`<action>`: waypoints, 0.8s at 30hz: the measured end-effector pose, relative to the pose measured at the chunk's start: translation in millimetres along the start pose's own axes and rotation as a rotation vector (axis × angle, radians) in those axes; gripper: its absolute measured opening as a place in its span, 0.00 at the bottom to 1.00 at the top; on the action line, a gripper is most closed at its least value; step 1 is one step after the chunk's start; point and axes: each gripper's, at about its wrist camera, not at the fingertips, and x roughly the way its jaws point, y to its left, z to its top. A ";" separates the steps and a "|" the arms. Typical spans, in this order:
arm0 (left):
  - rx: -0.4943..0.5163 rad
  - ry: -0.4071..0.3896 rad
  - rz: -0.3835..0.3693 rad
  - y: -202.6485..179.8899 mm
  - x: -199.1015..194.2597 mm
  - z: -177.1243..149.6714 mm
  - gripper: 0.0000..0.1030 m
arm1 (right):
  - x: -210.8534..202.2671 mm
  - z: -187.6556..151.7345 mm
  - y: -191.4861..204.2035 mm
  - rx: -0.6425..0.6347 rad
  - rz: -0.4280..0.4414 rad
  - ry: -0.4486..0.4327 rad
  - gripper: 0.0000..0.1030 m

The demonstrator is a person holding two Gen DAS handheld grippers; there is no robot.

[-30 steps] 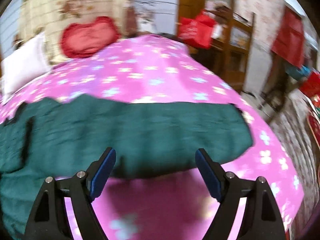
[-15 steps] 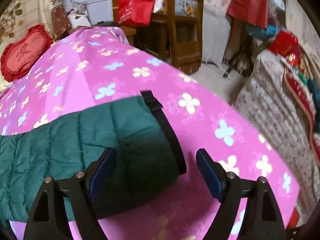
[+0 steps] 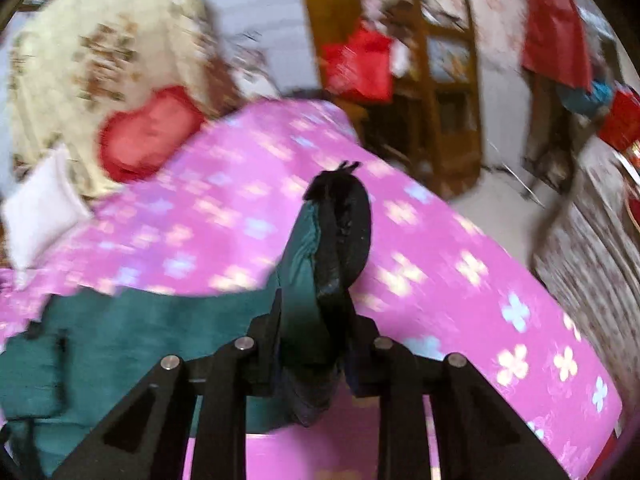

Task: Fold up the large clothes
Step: 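Grasp the other jacket sleeve with the right gripper and lift it, then fold the held sleeve over the jacket body with the right gripper and release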

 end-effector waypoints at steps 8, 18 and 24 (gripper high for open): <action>-0.084 -0.009 0.054 34.0 -8.2 9.1 0.40 | -64.6 26.8 154.4 -0.219 0.282 -0.054 0.23; -0.139 -0.008 0.080 66.7 -11.9 10.4 0.40 | -45.6 -52.5 359.5 -0.433 0.546 0.130 0.22; -0.114 -0.004 0.126 75.2 -6.1 9.8 0.40 | -9.6 -107.3 436.7 -0.499 0.610 0.248 0.22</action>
